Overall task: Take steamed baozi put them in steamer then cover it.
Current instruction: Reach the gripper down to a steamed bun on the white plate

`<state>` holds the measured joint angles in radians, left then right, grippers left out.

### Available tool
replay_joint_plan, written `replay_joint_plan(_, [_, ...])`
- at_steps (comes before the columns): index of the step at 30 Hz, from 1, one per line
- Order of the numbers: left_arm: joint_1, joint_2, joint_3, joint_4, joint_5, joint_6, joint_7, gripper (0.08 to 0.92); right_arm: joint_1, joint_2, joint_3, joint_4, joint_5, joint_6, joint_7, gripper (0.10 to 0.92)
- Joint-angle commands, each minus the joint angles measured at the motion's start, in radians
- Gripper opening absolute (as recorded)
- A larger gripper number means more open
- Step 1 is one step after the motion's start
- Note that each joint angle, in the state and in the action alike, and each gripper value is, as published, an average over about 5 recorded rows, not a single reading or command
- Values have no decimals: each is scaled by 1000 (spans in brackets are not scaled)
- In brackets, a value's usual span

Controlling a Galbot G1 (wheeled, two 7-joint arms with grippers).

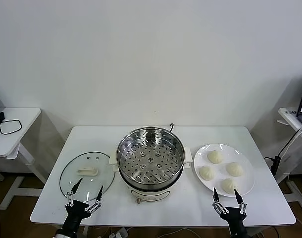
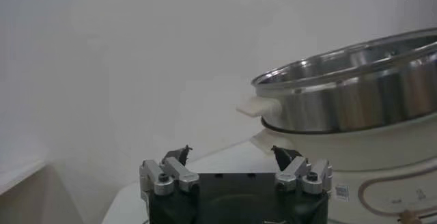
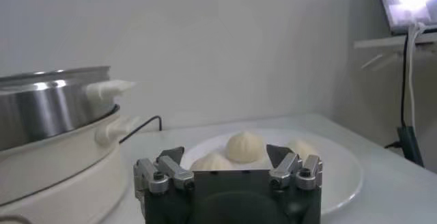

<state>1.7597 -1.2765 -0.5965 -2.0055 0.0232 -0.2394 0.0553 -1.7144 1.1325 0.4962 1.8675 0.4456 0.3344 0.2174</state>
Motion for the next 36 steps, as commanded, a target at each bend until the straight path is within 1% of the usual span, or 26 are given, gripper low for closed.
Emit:
replay_joint_plan(1, [3, 0, 4, -14, -4, -2, -2, 823, 157, -49, 11, -21, 18, -70, 57, 823])
replay_joint_plan(5, [-4, 1, 10, -31, -4, 1, -8, 823, 360, -116, -17, -91, 54, -179, 86, 823])
replay_joint_plan(10, [-11, -3, 13, -42, -5, 1, -13, 823, 680, -215, -147, -233, 201, -259, 119, 823])
replay_joint_plan(13, [-11, -6, 14, -47, -6, 1, -15, 823, 868, -262, -243, -359, 271, -266, 81, 823])
replay_joint_plan(16, [-10, -7, 13, -50, -7, 1, -17, 823, 1027, -306, -327, -509, 334, -277, -19, 823])
replay_joint_plan(19, [-11, -8, 11, -52, -9, 0, -18, 823, 1144, -357, -414, -637, 367, -305, -193, 823])
replay_joint_plan(22, [-11, -9, 11, -54, -10, 1, -19, 823, 1224, -417, -512, -719, 331, -336, -438, 823])
replay_joint_plan(23, [-11, -10, 11, -55, -10, 2, -19, 823, 1249, -436, -546, -743, 302, -346, -544, 823])
replay_joint_plan(27, [-11, -12, 12, -61, -10, 9, -21, 823, 1379, -482, -676, -850, 124, -355, -962, 823])
replay_joint_plan(31, [-11, -15, 10, -70, -10, 16, -22, 823, 1525, -461, -763, -975, -94, -302, -1292, 823])
replay_joint_plan(33, [-10, -18, 9, -75, -10, 20, -23, 823, 1587, -436, -803, -1036, -208, -268, -1410, 823])
replay_joint_plan(36, [-9, -23, 6, -80, -10, 24, -24, 823, 1662, -389, -857, -1092, -362, -227, -1515, 823])
